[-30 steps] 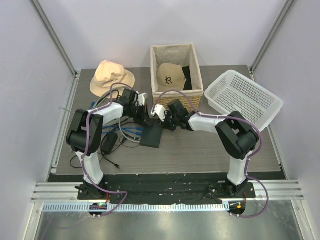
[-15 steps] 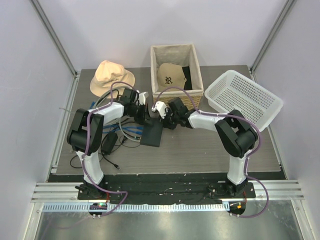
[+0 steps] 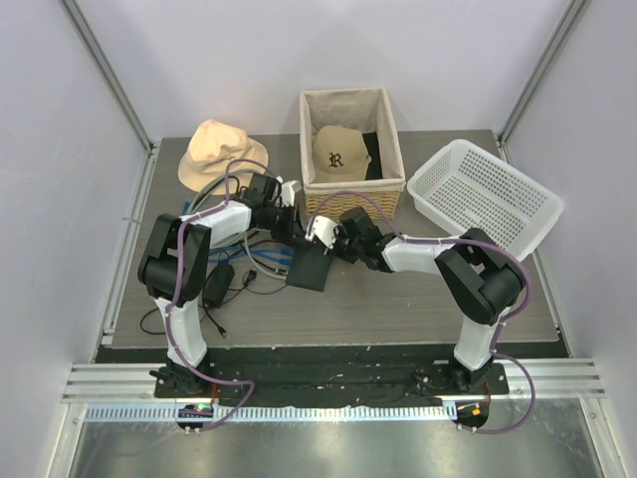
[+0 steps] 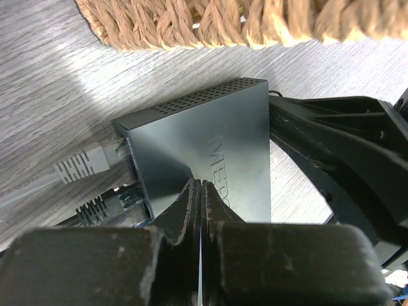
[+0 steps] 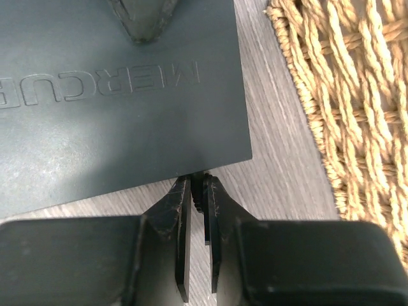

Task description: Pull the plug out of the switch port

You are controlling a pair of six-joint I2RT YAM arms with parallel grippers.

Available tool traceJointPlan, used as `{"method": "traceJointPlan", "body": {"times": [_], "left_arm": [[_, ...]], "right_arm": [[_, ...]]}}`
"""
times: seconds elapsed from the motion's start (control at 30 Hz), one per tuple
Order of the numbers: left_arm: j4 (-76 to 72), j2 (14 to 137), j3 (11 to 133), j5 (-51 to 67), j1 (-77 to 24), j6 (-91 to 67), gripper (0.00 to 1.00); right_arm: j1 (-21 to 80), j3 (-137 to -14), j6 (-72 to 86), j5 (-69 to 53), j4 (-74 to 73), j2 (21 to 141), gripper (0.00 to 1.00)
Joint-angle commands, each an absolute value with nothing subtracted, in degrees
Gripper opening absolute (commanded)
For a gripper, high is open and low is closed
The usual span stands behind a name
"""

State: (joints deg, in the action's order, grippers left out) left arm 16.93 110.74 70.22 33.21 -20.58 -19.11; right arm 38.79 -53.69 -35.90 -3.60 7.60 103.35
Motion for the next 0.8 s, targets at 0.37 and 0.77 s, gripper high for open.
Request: {"method": "traceJointPlan", "body": {"times": [0.37,0.77], "left_arm": [[23.1,115.0,67.1,21.9,-20.2,-14.9,0.00],[23.2,103.9,63.6,28.1,-21.0,-16.6,0.00]], "right_arm": [[25.9,-70.1,-13.1,-29.4,-20.3,108.8,0.01],[28.8,-70.0,-8.8,-31.1,-18.2,109.9,0.02]]}}
